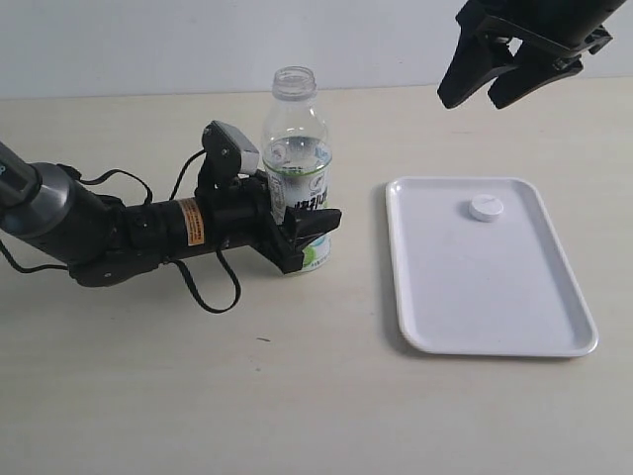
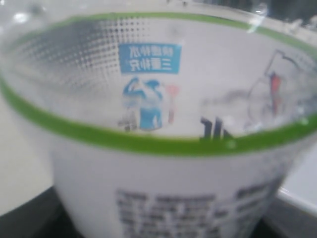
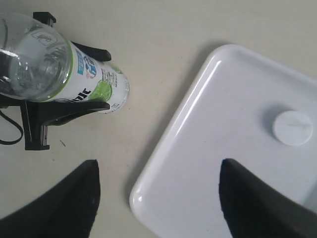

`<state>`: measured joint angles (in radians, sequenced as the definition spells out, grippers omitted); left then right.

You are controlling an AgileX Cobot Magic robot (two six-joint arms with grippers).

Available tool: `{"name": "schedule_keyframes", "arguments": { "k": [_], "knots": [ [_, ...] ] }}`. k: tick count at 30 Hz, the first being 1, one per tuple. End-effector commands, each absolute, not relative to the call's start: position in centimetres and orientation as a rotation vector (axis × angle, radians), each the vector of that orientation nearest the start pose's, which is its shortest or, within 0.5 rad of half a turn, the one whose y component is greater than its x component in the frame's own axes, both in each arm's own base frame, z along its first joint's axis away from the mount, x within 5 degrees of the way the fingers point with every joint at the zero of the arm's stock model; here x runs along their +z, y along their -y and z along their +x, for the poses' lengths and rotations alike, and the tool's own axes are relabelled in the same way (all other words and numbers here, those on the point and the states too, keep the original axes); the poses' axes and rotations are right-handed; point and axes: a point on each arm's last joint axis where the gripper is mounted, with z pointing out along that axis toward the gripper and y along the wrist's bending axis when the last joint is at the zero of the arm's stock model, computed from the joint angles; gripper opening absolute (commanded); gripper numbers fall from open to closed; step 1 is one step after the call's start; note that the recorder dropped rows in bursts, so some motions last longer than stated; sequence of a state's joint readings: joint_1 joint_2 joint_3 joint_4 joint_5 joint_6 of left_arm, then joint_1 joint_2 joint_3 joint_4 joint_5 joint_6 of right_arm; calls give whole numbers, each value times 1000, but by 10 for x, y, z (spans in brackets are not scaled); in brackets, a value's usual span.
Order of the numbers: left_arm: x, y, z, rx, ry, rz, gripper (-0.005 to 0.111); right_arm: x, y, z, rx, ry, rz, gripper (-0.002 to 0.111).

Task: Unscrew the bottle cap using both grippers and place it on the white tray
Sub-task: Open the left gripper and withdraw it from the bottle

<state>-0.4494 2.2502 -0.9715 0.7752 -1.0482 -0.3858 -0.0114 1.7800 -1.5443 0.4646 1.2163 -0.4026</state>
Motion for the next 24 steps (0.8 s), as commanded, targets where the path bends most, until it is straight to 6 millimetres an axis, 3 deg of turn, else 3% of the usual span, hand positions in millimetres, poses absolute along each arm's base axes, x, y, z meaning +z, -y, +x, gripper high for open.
{"name": "schedule_keyframes", "arguments": {
  "k": [1,10,14,15,17,21,24],
  "knots": [
    [76,219,326,-875,-1624,921,12,300,-34,365,576,-2753,-406,65],
    [75,219,325,-864,-1603,963,60,300,-34,365,575,-2752,-408,65],
    [76,219,325,-862,-1605,954,73,300,-35,365,573,-2744,-434,65],
    [74,218,324,-862,-1615,955,80,300,-35,365,574,-2741,-441,65],
    [72,216,321,-852,-1627,950,86,300,-35,365,577,-2741,-440,65],
    [75,206,316,-820,-1623,974,86,300,-35,365,576,-2741,-440,65],
    [88,184,312,-784,-1648,921,86,300,-35,365,574,-2737,-454,65]
  ]
}}
